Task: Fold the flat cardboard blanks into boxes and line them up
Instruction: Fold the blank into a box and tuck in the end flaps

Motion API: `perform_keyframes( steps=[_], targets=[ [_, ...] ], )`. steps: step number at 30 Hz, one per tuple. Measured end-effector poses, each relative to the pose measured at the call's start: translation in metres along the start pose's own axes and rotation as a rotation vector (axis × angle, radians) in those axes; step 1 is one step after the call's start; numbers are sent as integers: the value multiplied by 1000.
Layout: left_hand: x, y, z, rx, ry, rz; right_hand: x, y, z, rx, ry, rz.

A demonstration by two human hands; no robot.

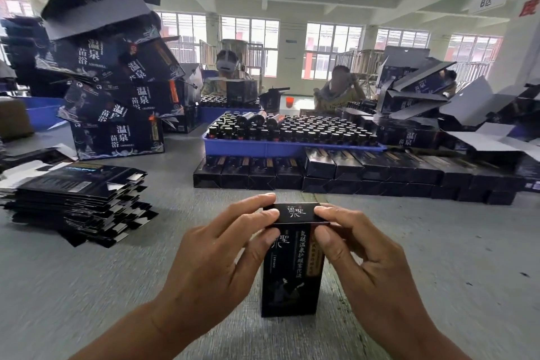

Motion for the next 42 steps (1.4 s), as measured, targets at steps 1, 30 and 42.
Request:
perform_keyframes(
  steps=[1,30,42],
  targets=[
    [-3,-1,3,-10,-24,-36,0,2,2,-6,-33,29],
    [-43,-44,37,-613,-230,-972,-7,38,18,-218,-294,190],
    [-52,-49,43,-829,5,-1241,-7,21,38,-818,-237,-229]
  ],
)
Point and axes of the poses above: each hand's wrist, its own x-axis towards the middle knuckle, its own z-axis out of the palm, y = z × x, the point moved 4 cm from there along x, towards the middle knuckle, and after that the axes turned 9 degrees about z, right-handed, at the moved point
